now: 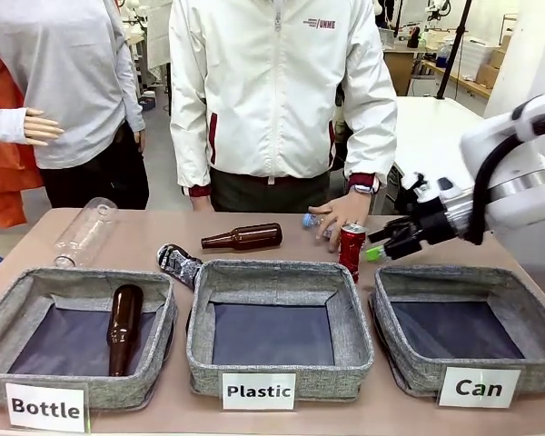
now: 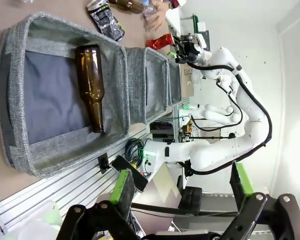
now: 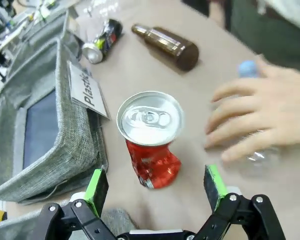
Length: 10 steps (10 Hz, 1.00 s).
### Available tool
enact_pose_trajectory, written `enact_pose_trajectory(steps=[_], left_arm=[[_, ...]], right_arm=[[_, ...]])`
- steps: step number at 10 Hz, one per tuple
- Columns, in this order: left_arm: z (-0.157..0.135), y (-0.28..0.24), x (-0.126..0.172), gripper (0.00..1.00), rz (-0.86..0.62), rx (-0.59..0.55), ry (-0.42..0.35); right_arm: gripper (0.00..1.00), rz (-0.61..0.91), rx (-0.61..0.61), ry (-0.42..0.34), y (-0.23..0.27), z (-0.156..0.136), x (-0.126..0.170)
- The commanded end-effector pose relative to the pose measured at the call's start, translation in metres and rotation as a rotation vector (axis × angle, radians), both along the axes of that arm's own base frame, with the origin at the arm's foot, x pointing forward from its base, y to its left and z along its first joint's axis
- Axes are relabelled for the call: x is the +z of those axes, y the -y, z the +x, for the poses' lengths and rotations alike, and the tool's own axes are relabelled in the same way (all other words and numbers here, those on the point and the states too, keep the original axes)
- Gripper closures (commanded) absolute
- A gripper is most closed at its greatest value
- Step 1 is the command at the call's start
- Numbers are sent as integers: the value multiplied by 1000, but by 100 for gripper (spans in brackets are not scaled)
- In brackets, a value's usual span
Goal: Sort the can waste into the basket.
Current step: Pick up the can waste from the table and place it in the right Fabric basket.
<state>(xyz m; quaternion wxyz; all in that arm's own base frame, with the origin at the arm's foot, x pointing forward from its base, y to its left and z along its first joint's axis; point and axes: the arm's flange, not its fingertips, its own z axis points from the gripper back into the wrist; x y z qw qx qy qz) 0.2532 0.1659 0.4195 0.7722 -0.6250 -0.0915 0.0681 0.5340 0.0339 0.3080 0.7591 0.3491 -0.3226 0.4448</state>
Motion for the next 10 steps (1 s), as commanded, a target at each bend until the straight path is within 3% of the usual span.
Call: enact_pose_trajectory(steps=[1,3,6,8,10], left_arm=[[-5,-1,1,0,-1,-9,5],[-5,-1,1,0,-1,-9,5],[-5,-1,1,0,-1,-9,5],[-5,-1,1,0,-1,-9,5],[-5,-1,1,0,-1,-9,5]], right_arm=[[0,-25,-137,105,54,-59,59],[0,8,-268,34,105,-121,103],[0,64,-550,51,153,-211,109],[0,164,-634,101,167,-235,89],[0,213,-671,127,170,-232,73]])
